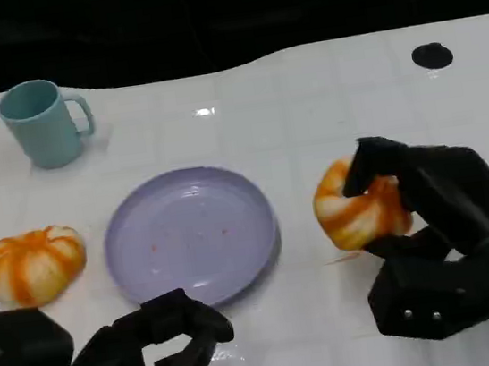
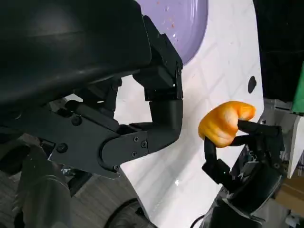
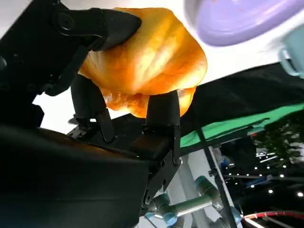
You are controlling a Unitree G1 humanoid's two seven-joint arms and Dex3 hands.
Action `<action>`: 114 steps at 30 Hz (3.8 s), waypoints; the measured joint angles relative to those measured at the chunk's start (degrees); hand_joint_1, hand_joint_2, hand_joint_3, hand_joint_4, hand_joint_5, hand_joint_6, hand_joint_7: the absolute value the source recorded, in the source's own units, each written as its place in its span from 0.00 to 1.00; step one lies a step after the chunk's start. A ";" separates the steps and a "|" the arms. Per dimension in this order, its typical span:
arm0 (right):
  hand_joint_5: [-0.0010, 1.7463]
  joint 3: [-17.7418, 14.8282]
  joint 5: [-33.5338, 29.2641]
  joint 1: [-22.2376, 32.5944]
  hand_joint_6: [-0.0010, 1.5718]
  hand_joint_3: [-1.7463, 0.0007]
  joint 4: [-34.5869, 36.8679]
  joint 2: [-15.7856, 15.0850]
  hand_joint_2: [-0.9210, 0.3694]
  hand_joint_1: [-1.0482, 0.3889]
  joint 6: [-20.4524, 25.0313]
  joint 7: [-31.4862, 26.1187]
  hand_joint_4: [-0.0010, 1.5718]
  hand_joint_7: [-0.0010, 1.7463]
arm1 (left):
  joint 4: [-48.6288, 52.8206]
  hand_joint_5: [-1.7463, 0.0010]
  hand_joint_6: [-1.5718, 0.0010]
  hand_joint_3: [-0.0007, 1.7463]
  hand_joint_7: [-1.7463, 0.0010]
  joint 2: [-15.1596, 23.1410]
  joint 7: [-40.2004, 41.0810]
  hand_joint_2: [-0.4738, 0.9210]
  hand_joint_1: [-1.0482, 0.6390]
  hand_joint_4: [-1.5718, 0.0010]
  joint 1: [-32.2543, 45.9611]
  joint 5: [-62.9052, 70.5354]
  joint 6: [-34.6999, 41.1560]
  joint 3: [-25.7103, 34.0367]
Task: Grasp the bread from the table and place it into the plate.
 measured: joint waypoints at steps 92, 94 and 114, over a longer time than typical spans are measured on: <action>0.83 -4.27 28.40 16.52 0.39 0.33 -19.08 6.03 0.34 0.66 -2.48 24.24 0.37 0.66 | -3.36 0.00 0.63 0.49 0.14 -1.53 2.29 0.90 0.43 0.57 1.29 1.23 1.29 -2.47; 0.86 -5.47 29.57 18.45 0.42 0.27 -20.21 5.28 0.36 0.68 -3.20 24.65 0.40 0.71 | -3.29 0.00 0.63 0.49 0.14 -1.49 2.27 0.90 0.43 0.57 1.23 1.22 1.29 -2.42; 1.00 -12.81 28.50 32.18 0.51 0.16 -30.34 -0.73 0.45 0.70 -6.22 24.70 0.60 0.90 | -1.91 0.00 0.63 0.47 0.14 -1.10 1.50 0.91 0.42 0.57 0.93 0.99 1.28 -1.53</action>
